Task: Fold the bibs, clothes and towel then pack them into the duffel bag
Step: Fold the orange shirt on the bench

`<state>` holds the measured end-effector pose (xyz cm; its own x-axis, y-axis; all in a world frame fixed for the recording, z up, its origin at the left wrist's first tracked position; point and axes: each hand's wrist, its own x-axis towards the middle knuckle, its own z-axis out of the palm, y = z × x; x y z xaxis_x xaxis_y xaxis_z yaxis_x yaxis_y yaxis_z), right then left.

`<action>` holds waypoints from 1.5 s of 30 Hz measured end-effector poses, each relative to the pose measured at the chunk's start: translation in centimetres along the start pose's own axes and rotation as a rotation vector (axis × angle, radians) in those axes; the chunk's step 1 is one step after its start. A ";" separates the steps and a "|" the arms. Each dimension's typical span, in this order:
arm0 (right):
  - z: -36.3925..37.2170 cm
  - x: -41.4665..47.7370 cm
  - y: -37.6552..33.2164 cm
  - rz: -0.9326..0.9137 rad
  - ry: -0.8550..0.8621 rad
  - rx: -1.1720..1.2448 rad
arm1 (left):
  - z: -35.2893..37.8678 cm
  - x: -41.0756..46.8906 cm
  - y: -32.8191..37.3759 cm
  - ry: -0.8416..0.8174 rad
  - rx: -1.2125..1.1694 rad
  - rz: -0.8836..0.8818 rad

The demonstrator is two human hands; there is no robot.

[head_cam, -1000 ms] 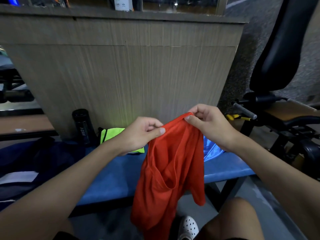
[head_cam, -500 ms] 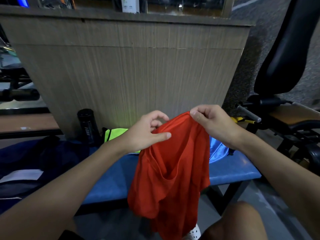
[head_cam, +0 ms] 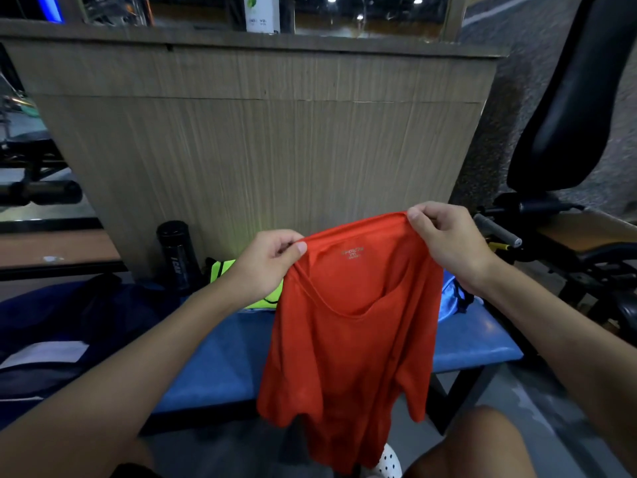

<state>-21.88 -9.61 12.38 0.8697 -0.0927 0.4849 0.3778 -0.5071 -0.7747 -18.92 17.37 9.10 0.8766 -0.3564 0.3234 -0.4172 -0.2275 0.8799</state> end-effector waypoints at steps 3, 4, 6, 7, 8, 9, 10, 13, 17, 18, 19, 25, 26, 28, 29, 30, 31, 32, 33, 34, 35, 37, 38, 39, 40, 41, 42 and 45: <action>-0.5 -0.5 0.1 0.046 -0.163 0.016 | -0.6 0.6 0.6 0.073 0.059 0.034; -0.8 -0.7 0.1 0.073 -0.235 0.045 | -0.8 0.7 0.6 0.083 0.075 0.043; -1.5 -0.9 0.2 0.118 -0.356 0.062 | -1.2 0.9 0.6 0.098 0.094 0.045; -1.8 -1.0 0.3 0.113 -0.403 0.050 | -1.4 0.9 0.6 0.098 0.109 0.045; -2.0 -1.1 0.3 0.093 -0.427 0.037 | -1.6 0.9 0.7 0.093 0.130 0.047; -2.1 -1.1 0.4 0.071 -0.424 0.028 | -1.8 0.9 0.8 0.084 0.159 0.053; -2.2 -1.2 0.4 0.062 -0.401 0.033 | -1.9 0.8 0.9 0.071 0.185 0.060; -2.4 -1.3 0.4 0.037 -0.333 0.059 | -2.3 0.7 1.2 0.012 0.212 0.091; -2.3 -1.2 0.5 -0.029 -0.245 0.056 | -2.6 0.6 1.4 -0.036 0.265 0.155; -2.2 -1.2 0.6 -0.032 -0.213 0.064 | -2.8 0.5 1.5 -0.066 0.256 0.143; -2.2 -1.1 0.7 -0.030 -0.187 0.068 | -3.0 0.3 1.6 -0.114 0.223 0.102; -2.2 -1.1 1.1 0.014 -0.146 0.101 | -4.4 0.1 2.0 -0.347 0.262 -0.008; -2.2 -1.1 1.1 0.016 -0.147 0.105 | -4.5 0.2 2.1 -0.373 0.303 -0.002; -2.2 -1.0 1.0 0.027 -0.142 0.123 | -4.9 0.1 2.5 -0.410 0.392 0.009; -2.2 -1.0 1.0 0.029 -0.138 0.126 | -4.9 0.2 2.7 -0.405 0.432 0.027; -2.3 -0.9 1.0 0.030 -0.132 0.129 | -5.0 0.3 2.8 -0.389 0.463 0.049; -2.3 -0.8 1.0 0.032 -0.123 0.137 | -5.1 0.4 2.9 -0.370 0.480 0.059; -2.4 -0.8 1.0 0.033 -0.113 0.149 | -5.3 0.5 2.9 -0.356 0.488 0.062; -2.6 -0.7 1.1 0.034 -0.106 0.159 | -5.4 0.6 3.1 -0.353 0.491 0.066; -2.8 -0.7 1.1 0.035 -0.106 0.168 | -5.7 0.6 3.2 -0.363 0.480 0.065; -3.0 -0.7 1.1 0.036 -0.114 0.173 | -5.9 0.6 3.3 -0.385 0.469 0.062; -3.3 -0.6 1.2 0.026 -0.135 0.153 | -6.3 0.6 3.6 -0.429 0.460 0.058; -3.4 -0.6 1.2 0.015 -0.142 0.133 | -6.5 0.5 3.7 -0.442 0.461 0.059; -3.5 -0.6 1.3 0.002 -0.148 0.115 | -6.5 0.6 3.8 -0.445 0.461 0.062; -3.5 -0.6 1.5 -0.010 -0.149 0.102 | -6.4 0.6 3.8 -0.439 0.458 0.072; -3.5 -0.5 1.6 -0.018 -0.145 0.094 | -6.3 0.5 3.9 -0.419 0.453 0.086; -3.5 -0.5 1.7 -0.021 -0.136 0.097 | -6.1 0.5 4.0 -0.380 0.440 0.104; -3.4 -0.6 1.6 -0.002 -0.113 0.138 | -5.6 0.6 3.8 -0.206 0.359 0.123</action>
<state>-22.83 -13.29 12.24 0.8962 0.0087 0.4435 0.4124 -0.3844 -0.8259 -18.61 21.34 14.62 0.7639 -0.5656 0.3107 -0.6047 -0.4595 0.6505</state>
